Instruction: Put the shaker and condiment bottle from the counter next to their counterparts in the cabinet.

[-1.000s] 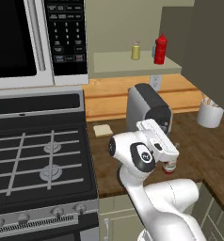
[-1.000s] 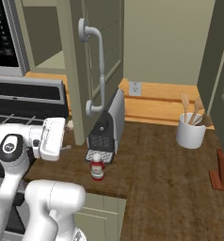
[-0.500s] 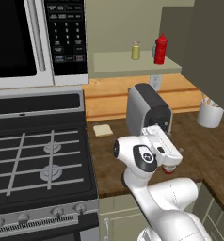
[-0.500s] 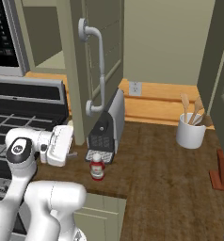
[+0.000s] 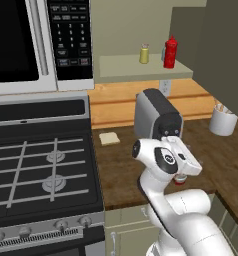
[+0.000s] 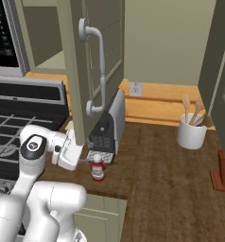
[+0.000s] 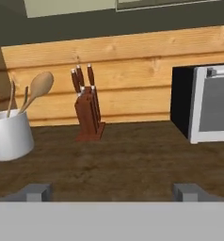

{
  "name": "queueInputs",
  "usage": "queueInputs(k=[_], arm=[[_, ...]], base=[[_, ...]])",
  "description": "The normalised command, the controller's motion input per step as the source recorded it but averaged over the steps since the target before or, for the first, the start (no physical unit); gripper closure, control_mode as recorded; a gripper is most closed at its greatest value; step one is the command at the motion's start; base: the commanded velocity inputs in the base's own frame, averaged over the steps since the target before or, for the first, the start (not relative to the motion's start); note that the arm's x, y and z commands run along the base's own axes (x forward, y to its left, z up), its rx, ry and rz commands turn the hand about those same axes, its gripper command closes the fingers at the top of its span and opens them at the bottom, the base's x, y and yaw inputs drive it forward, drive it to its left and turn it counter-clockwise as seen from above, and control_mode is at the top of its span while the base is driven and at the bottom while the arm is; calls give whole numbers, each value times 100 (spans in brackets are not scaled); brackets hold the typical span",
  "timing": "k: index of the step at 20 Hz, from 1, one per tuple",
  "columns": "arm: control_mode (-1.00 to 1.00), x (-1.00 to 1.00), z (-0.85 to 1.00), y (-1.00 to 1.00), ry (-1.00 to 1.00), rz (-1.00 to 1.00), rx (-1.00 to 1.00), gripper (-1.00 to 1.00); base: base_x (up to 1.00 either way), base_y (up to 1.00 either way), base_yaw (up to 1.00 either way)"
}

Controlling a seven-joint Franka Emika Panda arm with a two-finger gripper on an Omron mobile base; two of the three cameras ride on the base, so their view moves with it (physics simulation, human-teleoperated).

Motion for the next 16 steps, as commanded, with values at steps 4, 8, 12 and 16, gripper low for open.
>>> queueInputs(k=[4,8,12,16], arm=[[-100,-3,-98,-8,0,0,0,-100],[-100,0,-47,-1,0,0,0,-100],[-100,21,-36,-4,-1,3,0,-100],[-100,19,-71,-34,-1,10,-2,-100]], base=[[0,0,0],[0,0,0],[0,0,0],[0,0,0]])
